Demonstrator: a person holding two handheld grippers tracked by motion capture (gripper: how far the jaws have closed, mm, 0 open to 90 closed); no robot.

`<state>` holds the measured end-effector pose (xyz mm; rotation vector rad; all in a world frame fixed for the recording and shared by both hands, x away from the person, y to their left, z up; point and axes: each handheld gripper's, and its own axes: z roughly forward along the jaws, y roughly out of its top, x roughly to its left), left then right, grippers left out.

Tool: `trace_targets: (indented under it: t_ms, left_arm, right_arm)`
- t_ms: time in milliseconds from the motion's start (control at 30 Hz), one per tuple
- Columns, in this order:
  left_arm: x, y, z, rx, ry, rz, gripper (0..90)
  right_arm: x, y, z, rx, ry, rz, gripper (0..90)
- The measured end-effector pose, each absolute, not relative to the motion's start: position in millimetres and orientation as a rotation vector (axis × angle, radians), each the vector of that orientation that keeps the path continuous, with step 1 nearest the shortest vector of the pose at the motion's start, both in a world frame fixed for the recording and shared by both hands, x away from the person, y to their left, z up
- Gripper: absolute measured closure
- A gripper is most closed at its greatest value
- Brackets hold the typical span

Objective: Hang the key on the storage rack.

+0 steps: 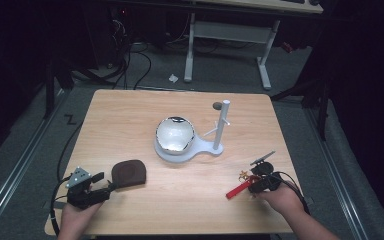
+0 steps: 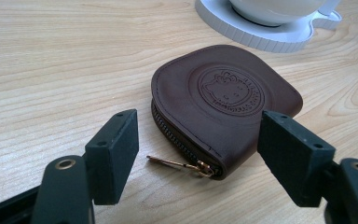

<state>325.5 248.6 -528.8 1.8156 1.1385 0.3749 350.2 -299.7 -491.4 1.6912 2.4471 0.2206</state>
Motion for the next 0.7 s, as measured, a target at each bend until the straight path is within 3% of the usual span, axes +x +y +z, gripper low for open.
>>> trace_targets:
  t_ms: [433, 633, 700]
  left_arm:
    - [326.3, 246.7, -529.8, 1.83, 1.133, 0.368, 29.7]
    - [326.3, 245.9, -530.4, 1.832, 1.133, 0.363, 29.8]
    - [326.2, 245.9, -530.5, 1.834, 1.133, 0.359, 29.8]
  right_arm:
    - [342.9, -323.3, -484.4, 1.665, 2.449, 0.198, 67.4]
    - [341.0, -327.2, -484.9, 1.649, 2.45, 0.209, 67.1]
    - [342.8, -327.9, -485.4, 1.663, 2.438, 0.207, 60.7]
